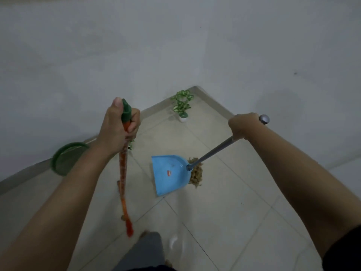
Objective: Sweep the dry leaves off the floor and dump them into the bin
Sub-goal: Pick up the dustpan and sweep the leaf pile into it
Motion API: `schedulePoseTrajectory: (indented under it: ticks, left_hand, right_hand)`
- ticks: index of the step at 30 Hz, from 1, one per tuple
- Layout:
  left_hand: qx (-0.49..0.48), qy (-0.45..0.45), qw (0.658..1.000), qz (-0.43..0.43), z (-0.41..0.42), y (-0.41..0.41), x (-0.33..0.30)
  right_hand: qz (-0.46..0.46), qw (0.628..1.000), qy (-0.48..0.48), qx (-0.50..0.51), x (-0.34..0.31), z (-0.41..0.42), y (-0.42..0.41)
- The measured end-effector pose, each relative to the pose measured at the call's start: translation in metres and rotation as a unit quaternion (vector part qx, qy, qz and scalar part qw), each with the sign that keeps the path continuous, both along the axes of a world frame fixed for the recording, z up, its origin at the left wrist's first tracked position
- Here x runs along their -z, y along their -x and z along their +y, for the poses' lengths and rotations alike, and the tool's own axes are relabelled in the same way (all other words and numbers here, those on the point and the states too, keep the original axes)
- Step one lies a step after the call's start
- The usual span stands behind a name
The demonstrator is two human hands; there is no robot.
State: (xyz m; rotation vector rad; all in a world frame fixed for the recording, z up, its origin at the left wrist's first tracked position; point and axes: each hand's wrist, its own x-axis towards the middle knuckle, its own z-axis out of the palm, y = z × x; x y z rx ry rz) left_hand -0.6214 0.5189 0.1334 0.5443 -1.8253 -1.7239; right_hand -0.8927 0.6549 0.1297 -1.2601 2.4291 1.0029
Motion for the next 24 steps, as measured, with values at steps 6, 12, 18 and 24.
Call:
schedulePoseTrajectory:
  ticks: [6,12,18,24]
  left_hand:
    - [0.066,-0.021,0.998,0.000,0.020,0.100,0.011]
    - [0.083,-0.030,0.996,-0.008,0.007,0.190,0.035]
    - [0.060,-0.050,0.997,-0.015,-0.015,0.261,0.041]
    - [0.013,-0.056,0.997,-0.044,-0.026,0.301,0.049]
  right_hand:
    - [0.026,0.998,-0.007,0.065,0.014,0.051,0.090]
    - [0.044,0.995,-0.039,0.076,0.039,0.056,0.194]
    - [0.029,0.994,-0.077,0.070,0.042,0.020,0.294]
    - [-0.007,0.989,-0.122,0.080,0.052,-0.026,0.368]
